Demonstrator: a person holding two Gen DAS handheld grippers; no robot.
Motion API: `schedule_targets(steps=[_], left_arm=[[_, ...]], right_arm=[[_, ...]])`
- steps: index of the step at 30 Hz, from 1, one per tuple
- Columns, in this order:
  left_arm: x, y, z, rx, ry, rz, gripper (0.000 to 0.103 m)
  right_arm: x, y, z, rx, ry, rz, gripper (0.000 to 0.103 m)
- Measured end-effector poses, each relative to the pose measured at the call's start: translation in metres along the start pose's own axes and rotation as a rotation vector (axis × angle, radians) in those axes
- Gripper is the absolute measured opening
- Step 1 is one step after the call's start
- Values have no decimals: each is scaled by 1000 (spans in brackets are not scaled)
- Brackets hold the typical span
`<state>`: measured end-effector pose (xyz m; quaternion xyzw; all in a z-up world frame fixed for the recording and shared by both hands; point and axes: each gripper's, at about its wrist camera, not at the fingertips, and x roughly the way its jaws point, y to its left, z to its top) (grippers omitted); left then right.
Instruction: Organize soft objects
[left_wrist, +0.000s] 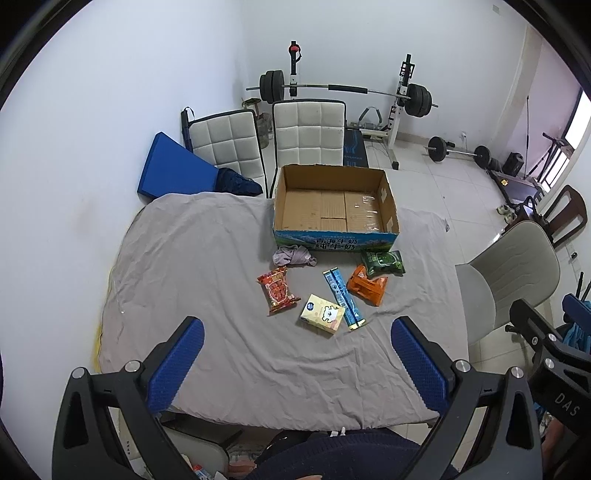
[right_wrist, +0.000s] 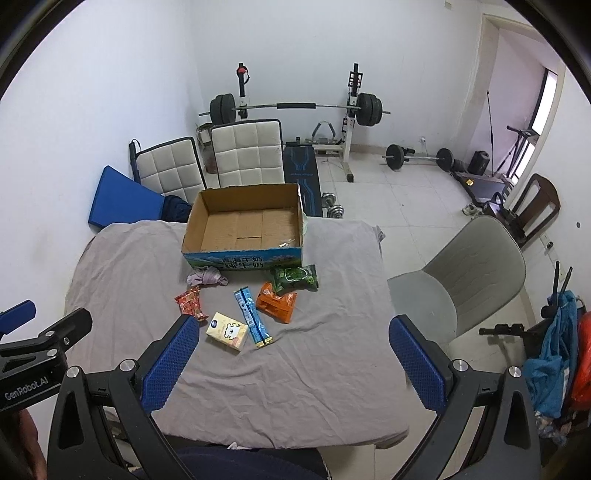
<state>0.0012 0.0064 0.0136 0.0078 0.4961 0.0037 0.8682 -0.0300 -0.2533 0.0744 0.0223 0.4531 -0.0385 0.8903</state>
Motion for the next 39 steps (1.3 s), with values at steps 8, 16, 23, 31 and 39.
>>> schedule_targets(steps=[8, 16, 23, 31, 39], left_arm=[[-2, 2, 5, -6, -15, 5, 103], [-2, -1, 5, 2, -25, 17, 103], [-4, -4, 1, 4, -31, 17, 103], [-7, -7, 0, 11, -49, 19, 103], [-7, -7, 0, 11, -49, 17, 103]], right_arm=[[-3, -1, 7, 0, -24, -5, 103], [-6, 3, 8, -16, -54, -1, 103], [-7, 3, 9, -15, -55, -1, 103], [-10, -1, 9, 6, -69, -4, 103], [-12, -6, 9, 21, -77, -4, 103]])
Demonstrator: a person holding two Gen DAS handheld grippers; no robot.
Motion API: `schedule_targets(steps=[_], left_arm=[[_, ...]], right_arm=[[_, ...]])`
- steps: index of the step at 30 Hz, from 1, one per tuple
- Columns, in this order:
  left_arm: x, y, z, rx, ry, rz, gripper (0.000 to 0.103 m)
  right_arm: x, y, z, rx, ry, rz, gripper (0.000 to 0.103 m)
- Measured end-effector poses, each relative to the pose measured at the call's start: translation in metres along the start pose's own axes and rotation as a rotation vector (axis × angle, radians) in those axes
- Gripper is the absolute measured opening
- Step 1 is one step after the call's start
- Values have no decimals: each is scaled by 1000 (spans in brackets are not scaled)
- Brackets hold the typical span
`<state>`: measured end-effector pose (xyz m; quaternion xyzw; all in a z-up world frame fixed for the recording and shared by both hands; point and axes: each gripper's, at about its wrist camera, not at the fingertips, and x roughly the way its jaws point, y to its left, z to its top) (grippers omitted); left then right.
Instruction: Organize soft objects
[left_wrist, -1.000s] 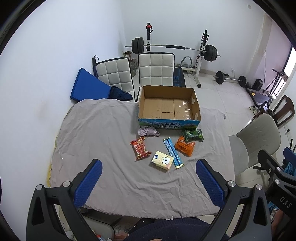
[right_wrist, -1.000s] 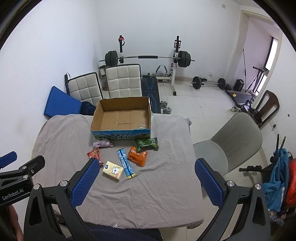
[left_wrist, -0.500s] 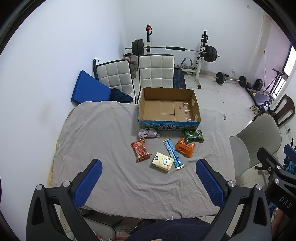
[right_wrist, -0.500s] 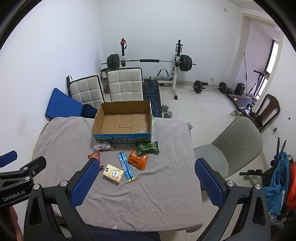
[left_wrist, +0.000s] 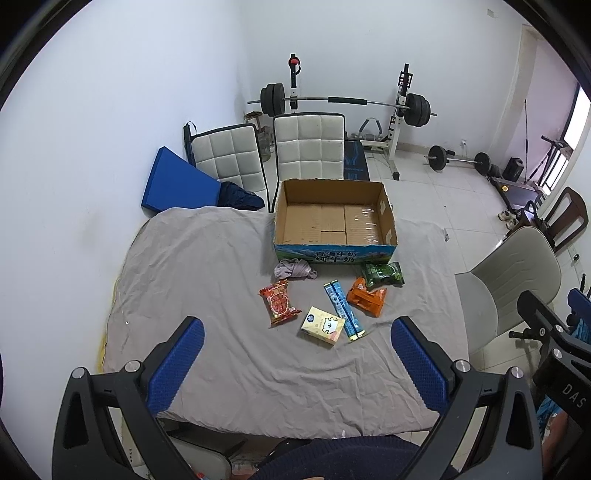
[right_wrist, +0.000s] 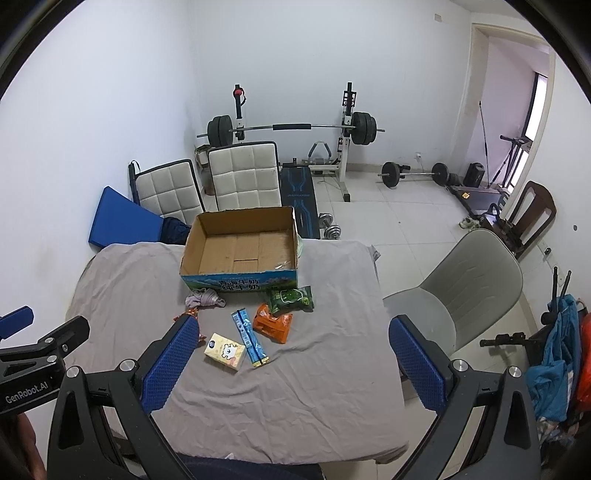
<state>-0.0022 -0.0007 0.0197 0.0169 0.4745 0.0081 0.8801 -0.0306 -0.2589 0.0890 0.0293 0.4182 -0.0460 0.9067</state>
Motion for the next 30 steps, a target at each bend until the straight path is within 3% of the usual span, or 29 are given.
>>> schedule_targets(steps=[19, 24, 28, 30], left_arm=[[14, -8, 5, -4, 37, -20, 103], [68, 3, 21, -78, 74, -4, 103], [135, 10, 22, -152, 185, -14, 103], [183, 9, 17, -159, 270, 25, 103]], right_arm=[[12, -9, -6, 16, 23, 9, 103], [62, -26, -5, 49, 107, 27, 103], [134, -42, -10, 48, 202, 26, 103], [184, -47, -16, 45, 275, 44, 103]])
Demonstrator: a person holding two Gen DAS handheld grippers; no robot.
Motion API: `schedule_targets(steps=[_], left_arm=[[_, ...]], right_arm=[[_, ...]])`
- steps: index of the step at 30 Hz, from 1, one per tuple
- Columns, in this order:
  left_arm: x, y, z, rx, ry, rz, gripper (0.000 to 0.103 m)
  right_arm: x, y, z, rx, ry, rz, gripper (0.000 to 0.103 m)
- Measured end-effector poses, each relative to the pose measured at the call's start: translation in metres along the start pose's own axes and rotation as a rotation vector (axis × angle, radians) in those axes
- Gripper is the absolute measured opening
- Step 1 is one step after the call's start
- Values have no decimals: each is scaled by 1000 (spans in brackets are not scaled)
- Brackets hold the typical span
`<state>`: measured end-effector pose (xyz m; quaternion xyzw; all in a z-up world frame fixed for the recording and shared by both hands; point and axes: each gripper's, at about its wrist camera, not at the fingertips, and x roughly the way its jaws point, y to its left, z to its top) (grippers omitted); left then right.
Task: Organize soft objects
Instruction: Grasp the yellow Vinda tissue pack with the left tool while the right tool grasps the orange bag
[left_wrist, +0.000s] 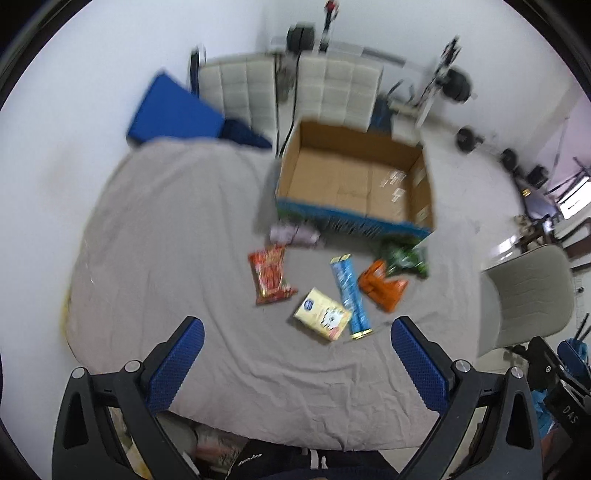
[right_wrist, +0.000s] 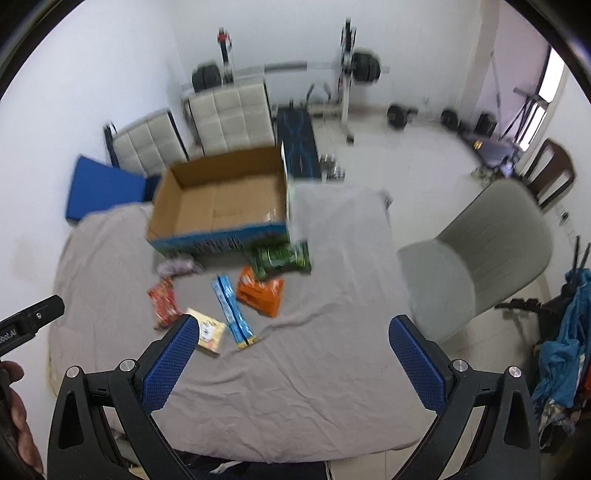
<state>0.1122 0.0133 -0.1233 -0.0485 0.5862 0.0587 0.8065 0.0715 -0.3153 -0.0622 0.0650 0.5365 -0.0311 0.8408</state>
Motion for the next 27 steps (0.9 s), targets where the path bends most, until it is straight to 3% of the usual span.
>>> schedule_targets(steps=[2, 7, 12, 16, 19, 22, 25, 27], left_arm=[[40, -4, 1, 0, 88, 44, 103], [138, -15, 0, -44, 268, 57, 99], [214, -24, -1, -141, 476, -36, 96], [250, -21, -3, -253, 570, -82, 93], [275, -16, -8, -354, 632, -110, 93], [296, -9, -17, -472, 685, -136, 93], [314, -3, -26, -586, 716, -167, 93], [319, -7, -28, -562, 703, -136, 91]], right_arm=[[50, -4, 6, -11, 62, 34, 103], [176, 10, 20, -133, 195, 52, 103], [274, 50, 32, -330, 310, 29, 103], [327, 76, 36, -460, 360, 18, 100], [351, 91, 34, -525, 392, 29, 87], [374, 99, 30, -561, 436, 15, 54], [383, 92, 35, -476, 470, 19, 52], [386, 76, 41, -355, 533, 39, 43]])
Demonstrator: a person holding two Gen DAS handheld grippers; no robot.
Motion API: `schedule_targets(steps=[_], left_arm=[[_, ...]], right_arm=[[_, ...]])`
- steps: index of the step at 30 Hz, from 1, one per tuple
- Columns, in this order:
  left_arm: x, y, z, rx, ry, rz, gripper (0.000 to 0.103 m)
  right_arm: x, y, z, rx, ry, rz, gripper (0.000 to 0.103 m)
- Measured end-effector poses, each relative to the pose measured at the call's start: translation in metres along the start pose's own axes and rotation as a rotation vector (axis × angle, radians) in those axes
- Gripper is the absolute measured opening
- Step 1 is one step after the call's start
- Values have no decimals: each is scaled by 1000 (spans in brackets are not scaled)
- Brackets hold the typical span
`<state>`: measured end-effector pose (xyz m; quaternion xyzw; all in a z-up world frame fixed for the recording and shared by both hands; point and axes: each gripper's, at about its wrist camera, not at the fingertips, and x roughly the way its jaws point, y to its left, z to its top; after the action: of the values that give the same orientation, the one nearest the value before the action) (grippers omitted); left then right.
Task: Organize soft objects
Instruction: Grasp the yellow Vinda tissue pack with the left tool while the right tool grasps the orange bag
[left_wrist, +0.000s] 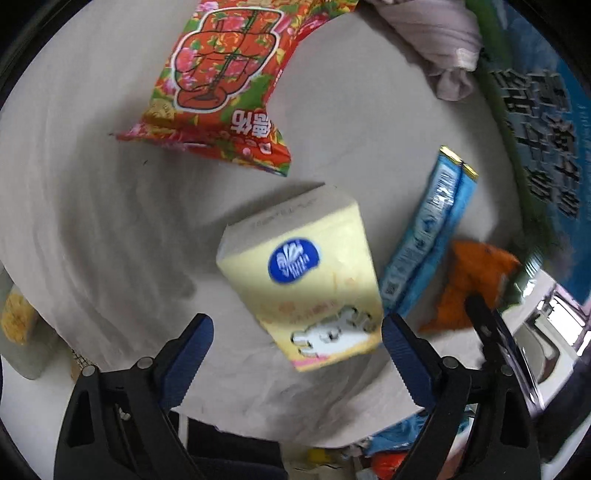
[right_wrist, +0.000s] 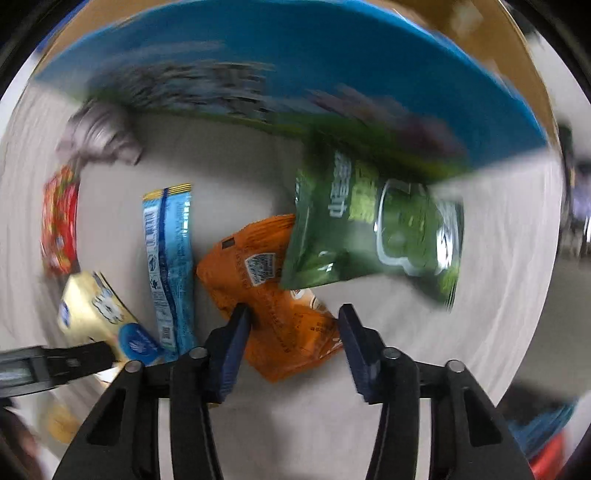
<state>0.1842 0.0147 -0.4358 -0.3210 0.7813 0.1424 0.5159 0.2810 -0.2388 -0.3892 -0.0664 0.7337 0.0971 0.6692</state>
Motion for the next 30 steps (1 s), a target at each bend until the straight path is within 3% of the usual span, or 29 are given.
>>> schedule_targets(steps=[2, 5, 7, 9, 11, 13, 16, 18, 21, 22, 24, 25, 27, 28, 29, 30], left_arm=[[1, -6, -2, 51, -37, 17, 89], [-4, -24, -10, 180, -92, 85, 78], [-10, -38, -16, 296, -138, 181, 71], [-12, -56, -22, 466, -207, 321, 72], [-11, -61, -23, 517, -192, 367, 73], [-13, -56, -19, 447, -143, 294, 73], [-18, -31, -17, 297, -86, 144, 73], [-18, -15, -21, 194, -85, 88, 73], [-4, 6, -18, 48, -64, 31, 73], [1, 11, -15, 20, -56, -1, 73], [7, 12, -13, -30, -62, -69, 73], [12, 9, -11, -19, -68, -57, 73], [19, -5, -11, 53, -76, 35, 73], [10, -14, -13, 80, -74, 56, 73], [9, -20, -16, 116, -79, 68, 73], [10, -27, -19, 172, -88, 99, 73]], right_arm=[[2, -15, -3, 96, 52, 62, 36], [6, -33, -17, 168, 108, 144, 33], [14, -44, -29, 196, 153, 179, 33], [16, -53, -45, 200, 191, 201, 33], [12, -55, -51, 174, 165, 188, 34], [-5, -49, -51, 101, 75, 153, 37], [-33, -40, -36, 21, -24, 118, 83], [-43, -30, -25, -35, -68, 96, 86], [-37, -10, -3, -111, -50, 0, 86], [-33, -7, -1, -114, -46, -32, 85], [-15, -4, 8, -106, -13, -65, 71], [-6, -2, 11, -90, 12, -77, 66], [-4, -7, 11, -32, 2, -64, 64], [-7, -11, 10, -7, 10, -17, 45], [-10, -15, 9, 16, 24, 8, 35], [-13, -21, 7, 49, 43, 34, 32]])
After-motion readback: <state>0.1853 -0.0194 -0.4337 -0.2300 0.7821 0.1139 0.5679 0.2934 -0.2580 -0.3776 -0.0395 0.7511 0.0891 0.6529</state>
